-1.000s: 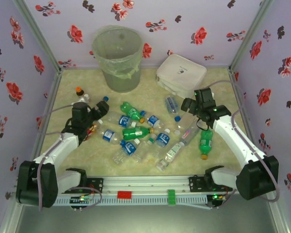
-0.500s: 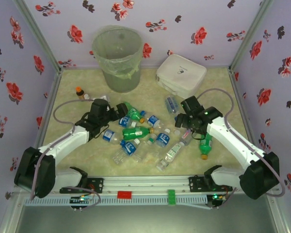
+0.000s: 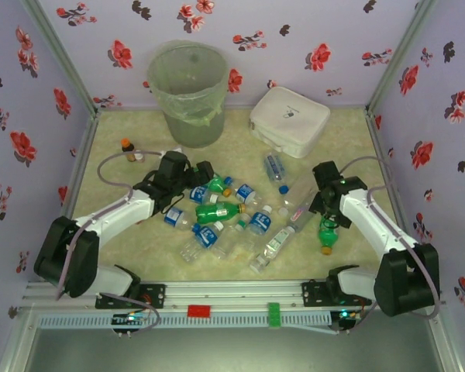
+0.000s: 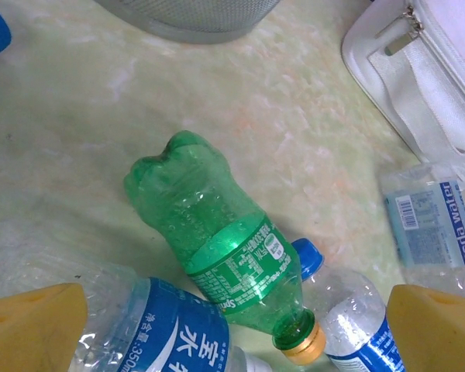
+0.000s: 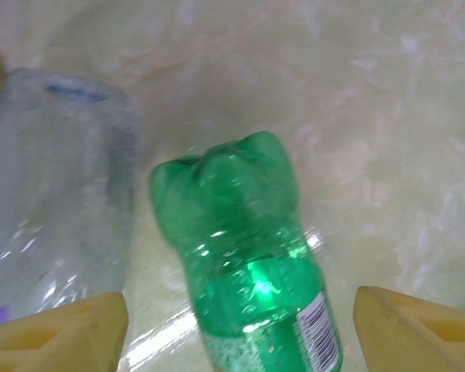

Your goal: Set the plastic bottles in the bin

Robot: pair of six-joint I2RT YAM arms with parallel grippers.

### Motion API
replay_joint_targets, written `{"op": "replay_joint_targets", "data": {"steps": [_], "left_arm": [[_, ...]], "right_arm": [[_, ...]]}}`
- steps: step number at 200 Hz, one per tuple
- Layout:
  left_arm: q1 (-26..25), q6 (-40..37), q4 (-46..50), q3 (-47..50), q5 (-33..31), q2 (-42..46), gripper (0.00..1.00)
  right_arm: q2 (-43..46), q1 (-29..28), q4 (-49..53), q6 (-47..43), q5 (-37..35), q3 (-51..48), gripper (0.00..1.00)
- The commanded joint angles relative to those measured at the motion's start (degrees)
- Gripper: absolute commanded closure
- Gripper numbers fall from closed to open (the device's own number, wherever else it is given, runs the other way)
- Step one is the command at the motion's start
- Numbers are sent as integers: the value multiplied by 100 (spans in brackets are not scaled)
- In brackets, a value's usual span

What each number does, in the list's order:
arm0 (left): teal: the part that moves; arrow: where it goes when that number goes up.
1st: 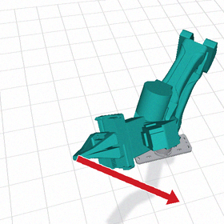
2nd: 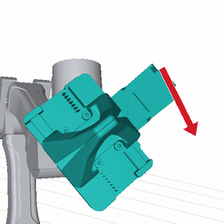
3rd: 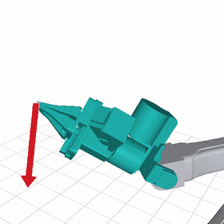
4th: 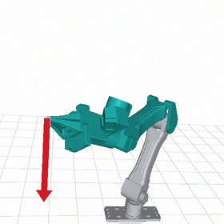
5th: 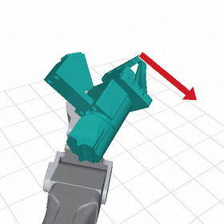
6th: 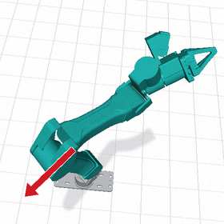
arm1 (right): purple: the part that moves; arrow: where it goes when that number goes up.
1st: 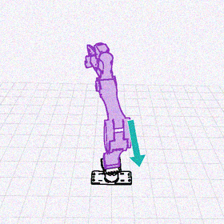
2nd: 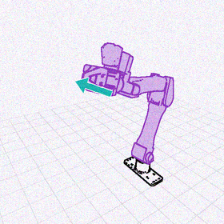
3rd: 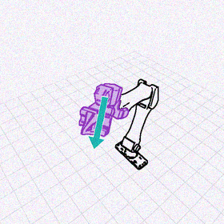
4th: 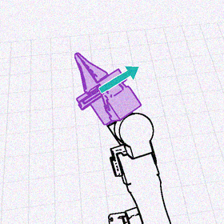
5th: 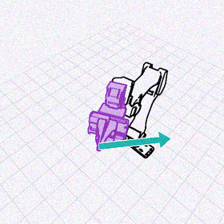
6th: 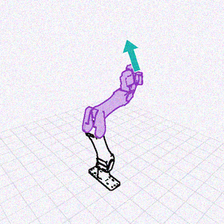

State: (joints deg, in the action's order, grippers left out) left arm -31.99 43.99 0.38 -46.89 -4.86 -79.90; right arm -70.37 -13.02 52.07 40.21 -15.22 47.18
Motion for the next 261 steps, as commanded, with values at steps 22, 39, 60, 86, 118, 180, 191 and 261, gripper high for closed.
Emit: {"op": "replay_joint_targets", "data": {"steps": [22,39,60,86,118,180,191,261], "left_arm": [[-18,-336,-396,-63,107,110,0],[-18,-413,-416,-141,119,119,0],[-20,-479,-416,-228,153,118,0],[-17,-459,-480,-250,231,150,0],[-18,-304,-530,-204,312,181,0],[-18,-460,-714,-382,1462,-147,0],[-18,-486,-1162,-316,1907,-150,0],[-325,-745,-1896,-425,3199,-115,0]], "right_arm": [[-307,358,-540,-162,83,-327,31],[-525,429,-730,-194,214,-441,31],[-763,468,-956,-210,319,-541,31],[-945,484,-1148,-229,380,-610,31],[-852,502,-1051,-303,268,-581,45],[585,496,-839,-387,1169,-42,50],[740,467,-1158,-210,1637,25,51],[-87,-821,-4359,1266,2958,493,51]]}}
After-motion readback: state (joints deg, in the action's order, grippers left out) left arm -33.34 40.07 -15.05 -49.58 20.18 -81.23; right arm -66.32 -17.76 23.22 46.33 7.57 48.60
